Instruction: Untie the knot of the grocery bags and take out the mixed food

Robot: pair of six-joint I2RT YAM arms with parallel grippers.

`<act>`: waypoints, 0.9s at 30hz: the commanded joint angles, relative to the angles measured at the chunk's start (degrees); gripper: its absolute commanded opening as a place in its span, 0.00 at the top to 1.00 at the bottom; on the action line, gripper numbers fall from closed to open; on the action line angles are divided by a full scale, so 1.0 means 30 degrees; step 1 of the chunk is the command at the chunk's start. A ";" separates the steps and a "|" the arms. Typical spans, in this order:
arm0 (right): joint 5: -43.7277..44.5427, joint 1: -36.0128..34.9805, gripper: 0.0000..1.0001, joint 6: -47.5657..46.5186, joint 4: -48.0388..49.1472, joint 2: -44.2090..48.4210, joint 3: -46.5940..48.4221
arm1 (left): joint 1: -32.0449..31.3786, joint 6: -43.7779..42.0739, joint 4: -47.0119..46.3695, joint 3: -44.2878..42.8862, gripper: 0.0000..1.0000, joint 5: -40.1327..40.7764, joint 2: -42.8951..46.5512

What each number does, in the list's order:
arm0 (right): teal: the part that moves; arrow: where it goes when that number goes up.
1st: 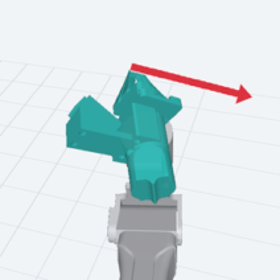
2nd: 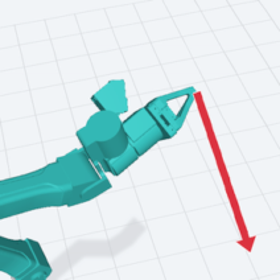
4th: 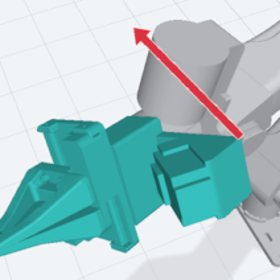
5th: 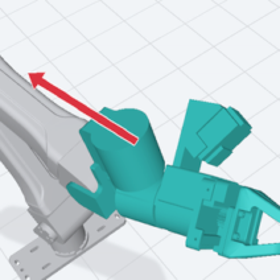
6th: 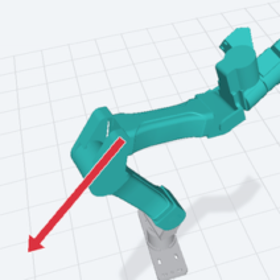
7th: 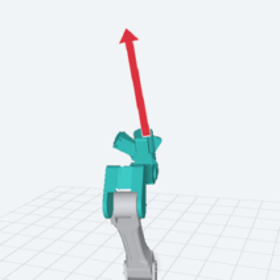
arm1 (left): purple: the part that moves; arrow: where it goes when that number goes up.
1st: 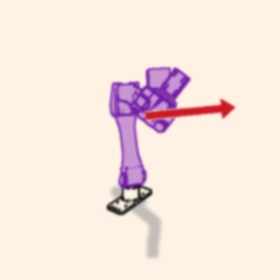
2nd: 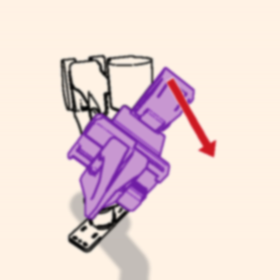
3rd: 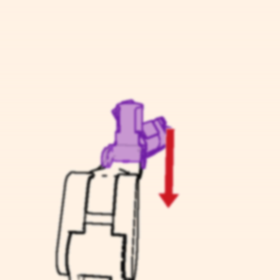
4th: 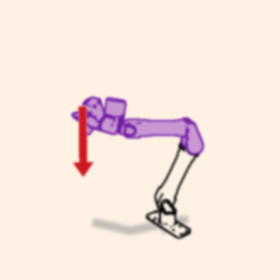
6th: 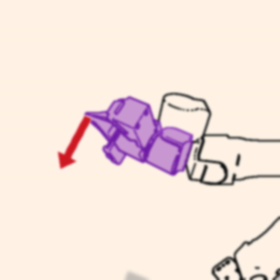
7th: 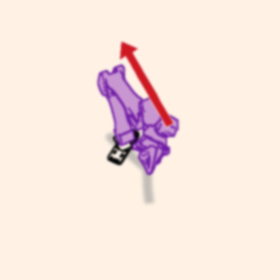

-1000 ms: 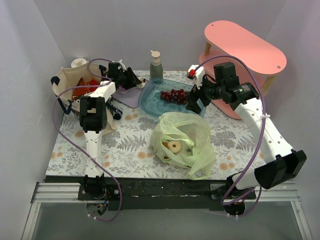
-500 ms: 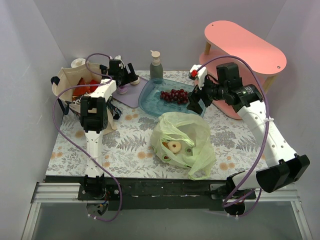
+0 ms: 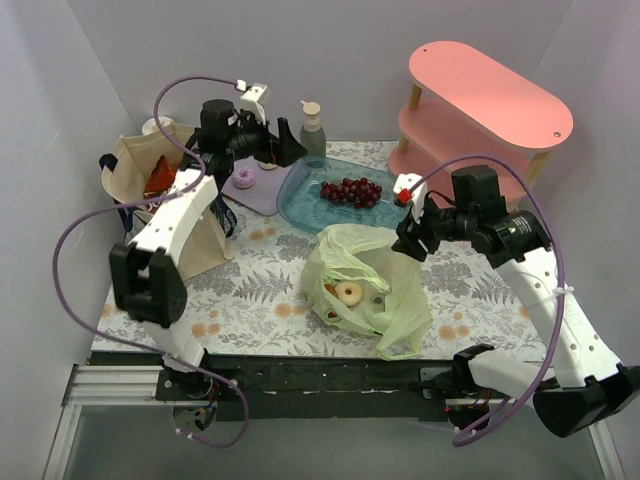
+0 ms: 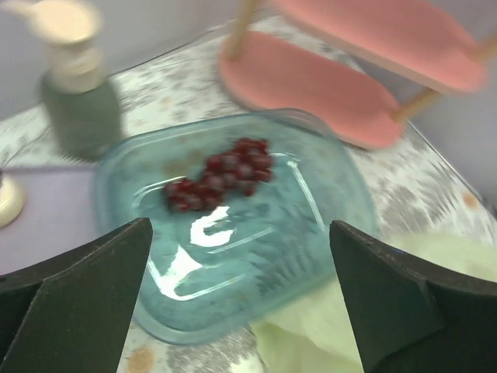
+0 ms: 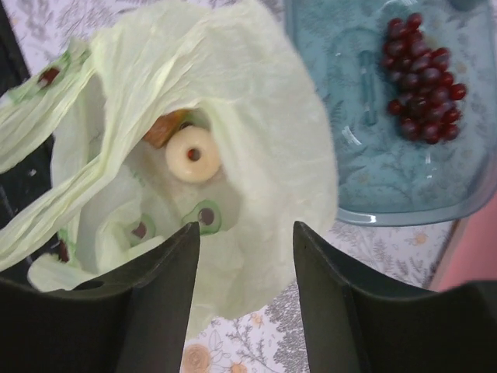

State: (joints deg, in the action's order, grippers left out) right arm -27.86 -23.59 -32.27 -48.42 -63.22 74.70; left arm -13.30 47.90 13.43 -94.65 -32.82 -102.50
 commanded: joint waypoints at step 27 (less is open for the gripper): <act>0.3309 -0.7545 0.44 -0.2983 0.8992 -0.6547 -0.6208 | -0.4297 -0.2548 0.1939 0.9401 0.02 0.4348 1.0552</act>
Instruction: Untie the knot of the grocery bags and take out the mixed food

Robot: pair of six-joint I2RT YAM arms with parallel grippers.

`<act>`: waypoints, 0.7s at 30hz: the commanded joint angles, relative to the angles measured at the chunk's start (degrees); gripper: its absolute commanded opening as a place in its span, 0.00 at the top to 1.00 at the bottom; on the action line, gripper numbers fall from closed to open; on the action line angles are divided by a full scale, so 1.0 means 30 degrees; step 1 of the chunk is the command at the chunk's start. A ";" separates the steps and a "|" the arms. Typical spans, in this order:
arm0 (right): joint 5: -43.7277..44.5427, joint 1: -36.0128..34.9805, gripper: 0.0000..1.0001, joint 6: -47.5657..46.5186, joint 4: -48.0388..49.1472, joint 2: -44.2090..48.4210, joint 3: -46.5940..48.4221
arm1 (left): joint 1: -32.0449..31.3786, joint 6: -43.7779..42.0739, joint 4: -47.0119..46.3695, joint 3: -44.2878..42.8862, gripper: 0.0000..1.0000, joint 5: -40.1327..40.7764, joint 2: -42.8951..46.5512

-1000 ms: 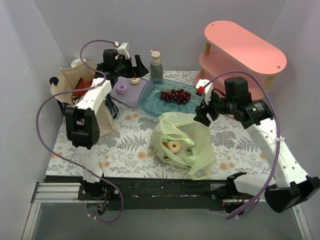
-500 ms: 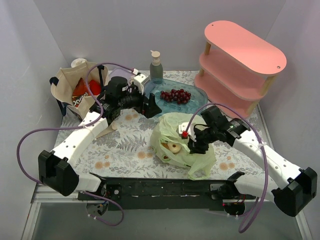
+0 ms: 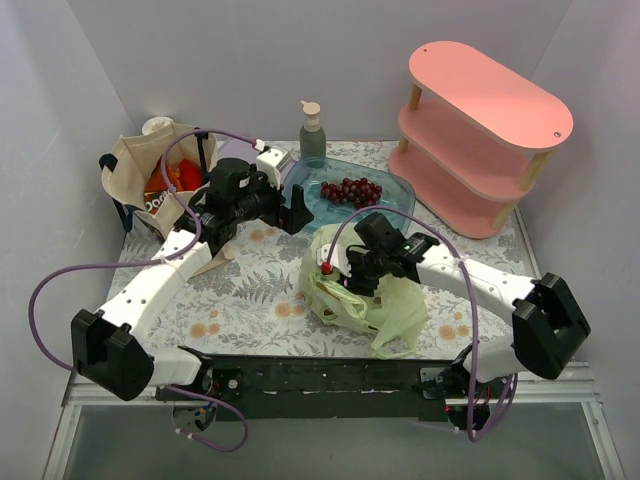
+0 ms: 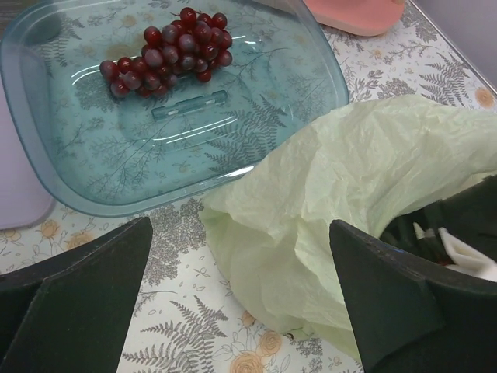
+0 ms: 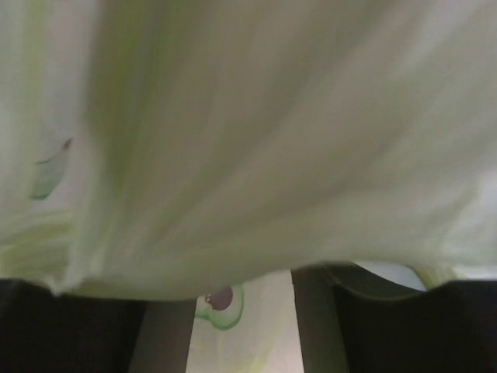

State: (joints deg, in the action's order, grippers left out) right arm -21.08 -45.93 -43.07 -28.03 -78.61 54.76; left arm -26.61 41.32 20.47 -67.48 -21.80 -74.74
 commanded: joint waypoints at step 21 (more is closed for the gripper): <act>0.1959 -0.0392 0.90 0.0264 0.1847 -0.1194 -0.0067 | 0.0228 -0.1353 -0.0464 0.4680 0.02 -0.5153 0.2355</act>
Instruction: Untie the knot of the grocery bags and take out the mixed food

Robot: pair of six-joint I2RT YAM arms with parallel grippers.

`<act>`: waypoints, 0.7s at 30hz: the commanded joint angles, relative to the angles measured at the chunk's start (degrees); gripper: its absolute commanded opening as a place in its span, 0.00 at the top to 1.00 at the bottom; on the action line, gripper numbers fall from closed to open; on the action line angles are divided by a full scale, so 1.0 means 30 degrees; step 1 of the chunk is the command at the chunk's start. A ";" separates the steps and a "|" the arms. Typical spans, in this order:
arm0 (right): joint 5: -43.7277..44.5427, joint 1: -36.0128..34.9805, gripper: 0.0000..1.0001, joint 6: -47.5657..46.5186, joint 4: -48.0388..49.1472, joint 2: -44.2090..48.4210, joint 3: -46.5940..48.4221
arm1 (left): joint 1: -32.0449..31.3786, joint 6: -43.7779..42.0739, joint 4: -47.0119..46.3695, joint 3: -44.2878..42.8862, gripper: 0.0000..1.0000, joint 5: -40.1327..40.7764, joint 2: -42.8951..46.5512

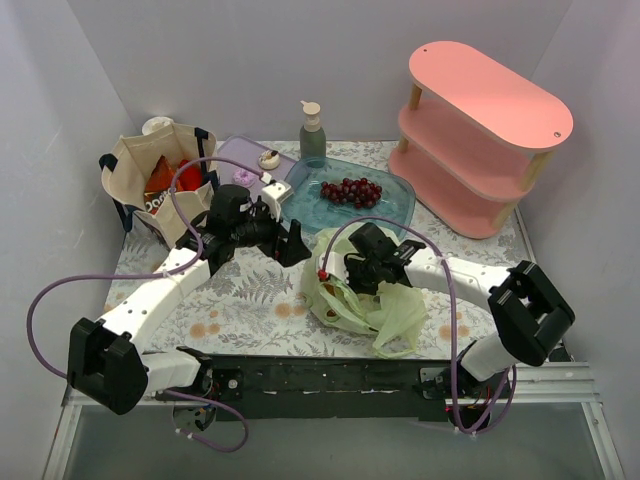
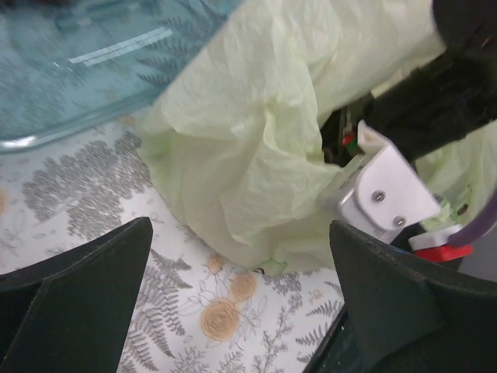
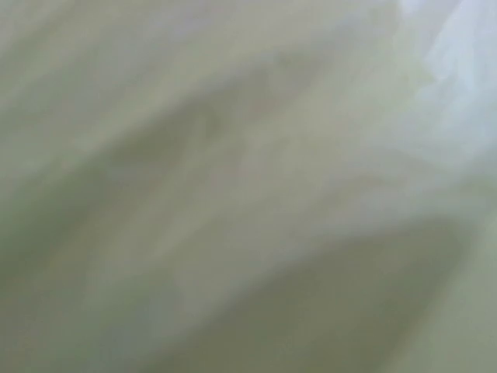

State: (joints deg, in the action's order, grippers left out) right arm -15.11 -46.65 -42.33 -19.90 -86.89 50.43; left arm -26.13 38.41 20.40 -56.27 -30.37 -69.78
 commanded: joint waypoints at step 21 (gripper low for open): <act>0.1056 -0.0123 0.99 0.0311 -1.0529 0.4706 0.7413 | 0.0067 -0.0587 -0.1001 0.0886 0.02 -0.2768 -0.0002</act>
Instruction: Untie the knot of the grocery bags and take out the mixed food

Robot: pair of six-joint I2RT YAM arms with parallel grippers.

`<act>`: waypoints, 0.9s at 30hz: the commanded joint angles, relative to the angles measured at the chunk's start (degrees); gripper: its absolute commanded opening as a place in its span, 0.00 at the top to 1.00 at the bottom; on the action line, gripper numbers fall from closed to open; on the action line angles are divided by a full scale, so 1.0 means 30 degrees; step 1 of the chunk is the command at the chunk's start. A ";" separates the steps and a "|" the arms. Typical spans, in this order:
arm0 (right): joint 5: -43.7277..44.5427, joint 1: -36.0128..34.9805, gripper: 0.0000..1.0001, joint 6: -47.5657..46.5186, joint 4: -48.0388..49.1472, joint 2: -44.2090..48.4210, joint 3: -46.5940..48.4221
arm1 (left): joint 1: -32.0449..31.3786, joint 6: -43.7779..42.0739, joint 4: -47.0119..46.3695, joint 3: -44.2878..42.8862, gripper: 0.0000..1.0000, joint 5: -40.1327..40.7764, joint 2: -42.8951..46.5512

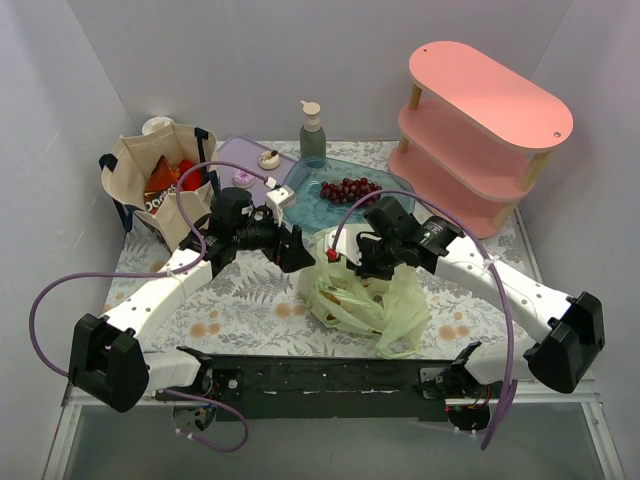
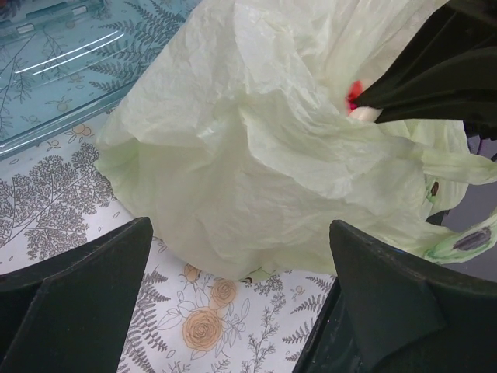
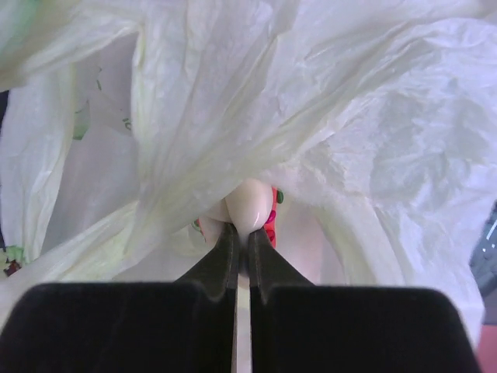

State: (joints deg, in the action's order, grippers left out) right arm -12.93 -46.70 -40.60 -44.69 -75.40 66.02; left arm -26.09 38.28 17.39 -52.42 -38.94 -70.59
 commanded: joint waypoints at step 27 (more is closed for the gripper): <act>0.6421 0.0215 0.99 -0.2170 0.6867 0.5621 0.1255 | -0.0094 0.2614 -0.3478 -0.7427 0.02 -0.3780 -0.3276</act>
State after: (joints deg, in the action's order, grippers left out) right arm 3.81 -46.15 -46.74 -33.10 -57.34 67.40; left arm -26.11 37.78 10.13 -72.99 -46.74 -78.59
